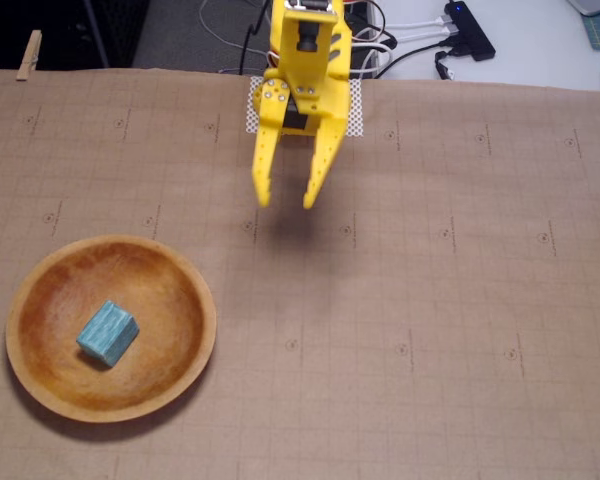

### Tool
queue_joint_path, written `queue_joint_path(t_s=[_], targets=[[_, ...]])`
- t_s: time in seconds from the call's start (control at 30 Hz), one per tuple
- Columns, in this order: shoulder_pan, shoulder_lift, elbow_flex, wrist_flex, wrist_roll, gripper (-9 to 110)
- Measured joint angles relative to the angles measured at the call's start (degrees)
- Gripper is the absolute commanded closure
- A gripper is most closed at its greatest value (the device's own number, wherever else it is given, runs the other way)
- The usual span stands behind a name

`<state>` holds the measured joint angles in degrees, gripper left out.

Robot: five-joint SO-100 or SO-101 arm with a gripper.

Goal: Grasp a blue block and put it in the bowl.

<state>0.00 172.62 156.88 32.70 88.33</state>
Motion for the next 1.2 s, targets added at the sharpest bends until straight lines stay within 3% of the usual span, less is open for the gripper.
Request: queue_joint_path(t_s=[0.37,1.2], targets=[[-0.62,23.38,5.36,20.30,0.00,105],[-0.26,23.99,8.44,45.70,0.00,105]])
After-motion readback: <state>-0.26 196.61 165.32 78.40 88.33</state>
